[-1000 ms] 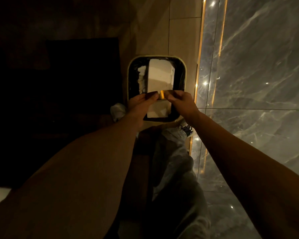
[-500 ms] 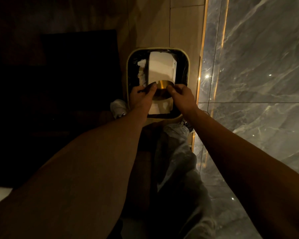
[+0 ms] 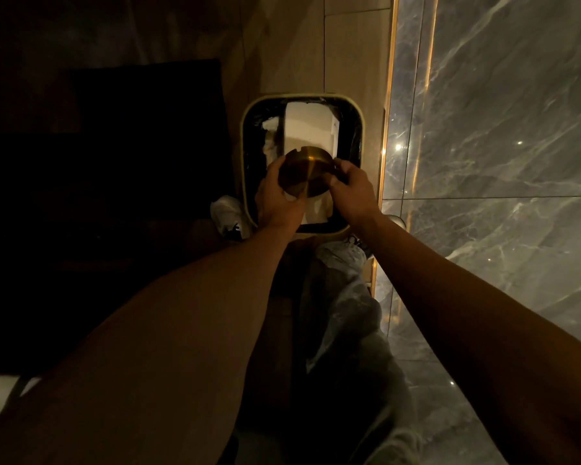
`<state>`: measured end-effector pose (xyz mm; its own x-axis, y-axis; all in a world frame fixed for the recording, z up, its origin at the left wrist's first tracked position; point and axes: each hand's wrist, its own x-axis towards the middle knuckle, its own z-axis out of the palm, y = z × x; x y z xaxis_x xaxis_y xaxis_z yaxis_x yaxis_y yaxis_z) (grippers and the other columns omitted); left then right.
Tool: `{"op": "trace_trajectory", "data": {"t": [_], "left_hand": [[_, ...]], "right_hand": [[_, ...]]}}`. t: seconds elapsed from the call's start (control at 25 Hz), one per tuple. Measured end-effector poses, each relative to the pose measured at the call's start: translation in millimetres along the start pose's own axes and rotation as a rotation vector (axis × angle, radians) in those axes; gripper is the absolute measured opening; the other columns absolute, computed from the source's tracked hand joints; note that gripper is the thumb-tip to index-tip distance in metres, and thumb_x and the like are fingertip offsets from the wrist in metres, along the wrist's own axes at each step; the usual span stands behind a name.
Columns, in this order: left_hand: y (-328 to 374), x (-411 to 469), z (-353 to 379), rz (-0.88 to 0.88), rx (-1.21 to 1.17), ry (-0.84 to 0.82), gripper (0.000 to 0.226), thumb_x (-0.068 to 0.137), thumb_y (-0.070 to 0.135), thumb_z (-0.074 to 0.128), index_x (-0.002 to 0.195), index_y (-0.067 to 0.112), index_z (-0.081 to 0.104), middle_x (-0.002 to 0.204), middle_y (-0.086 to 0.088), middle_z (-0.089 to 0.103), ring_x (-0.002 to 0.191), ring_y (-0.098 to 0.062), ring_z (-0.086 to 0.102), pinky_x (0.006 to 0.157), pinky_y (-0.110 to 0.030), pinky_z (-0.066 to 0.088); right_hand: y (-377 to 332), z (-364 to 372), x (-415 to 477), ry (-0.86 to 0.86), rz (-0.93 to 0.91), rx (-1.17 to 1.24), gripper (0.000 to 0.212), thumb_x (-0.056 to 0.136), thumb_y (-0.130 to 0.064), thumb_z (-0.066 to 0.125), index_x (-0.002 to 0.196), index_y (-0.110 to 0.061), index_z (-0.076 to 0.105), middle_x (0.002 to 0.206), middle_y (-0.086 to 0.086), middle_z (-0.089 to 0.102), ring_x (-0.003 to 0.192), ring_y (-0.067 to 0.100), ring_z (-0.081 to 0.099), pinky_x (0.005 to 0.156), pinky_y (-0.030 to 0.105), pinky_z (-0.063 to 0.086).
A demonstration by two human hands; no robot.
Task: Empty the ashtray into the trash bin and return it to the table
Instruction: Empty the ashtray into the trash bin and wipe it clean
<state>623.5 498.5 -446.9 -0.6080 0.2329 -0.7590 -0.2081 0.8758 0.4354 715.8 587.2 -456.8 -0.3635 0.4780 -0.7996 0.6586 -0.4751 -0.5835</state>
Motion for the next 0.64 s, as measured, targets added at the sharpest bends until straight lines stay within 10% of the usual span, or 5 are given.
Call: {"op": "trace_trajectory", "data": {"t": [0.2,0.36,0.64], "left_hand": [[10,-3,-2,0.1,0.221,-0.056,0.093,0.072,0.002,0.076,0.15,0.024,0.031,0.15,-0.011,0.036,0.138,-0.029,0.04,0.109,-0.045,0.042],[14,-3,-2,0.177,0.329,-0.108,0.101,0.071,0.009,0.08,0.152,0.025,0.023,0.152,-0.013,0.03,0.139,-0.031,0.035,0.112,-0.044,0.037],[13,0,-4,0.349,0.608,-0.111,0.108,0.069,0.028,0.084,0.153,0.016,0.017,0.155,-0.013,0.022,0.137,-0.035,0.034,0.109,-0.047,0.039]], "right_hand": [[3,-1,-4,0.024,-0.04,0.005,0.039,0.092,-0.01,0.052,0.131,-0.017,0.049,0.126,0.008,0.061,0.118,0.022,0.057,0.101,0.039,0.048],[0,-4,-9,0.046,-0.073,0.011,0.039,0.092,-0.004,0.049,0.131,-0.013,0.052,0.117,0.001,0.06,0.112,0.015,0.056,0.092,0.021,0.046],[-7,-11,-6,0.048,-0.047,-0.065,0.048,0.089,-0.001,0.048,0.135,-0.014,0.052,0.119,0.012,0.063,0.109,0.024,0.06,0.091,0.031,0.049]]}}
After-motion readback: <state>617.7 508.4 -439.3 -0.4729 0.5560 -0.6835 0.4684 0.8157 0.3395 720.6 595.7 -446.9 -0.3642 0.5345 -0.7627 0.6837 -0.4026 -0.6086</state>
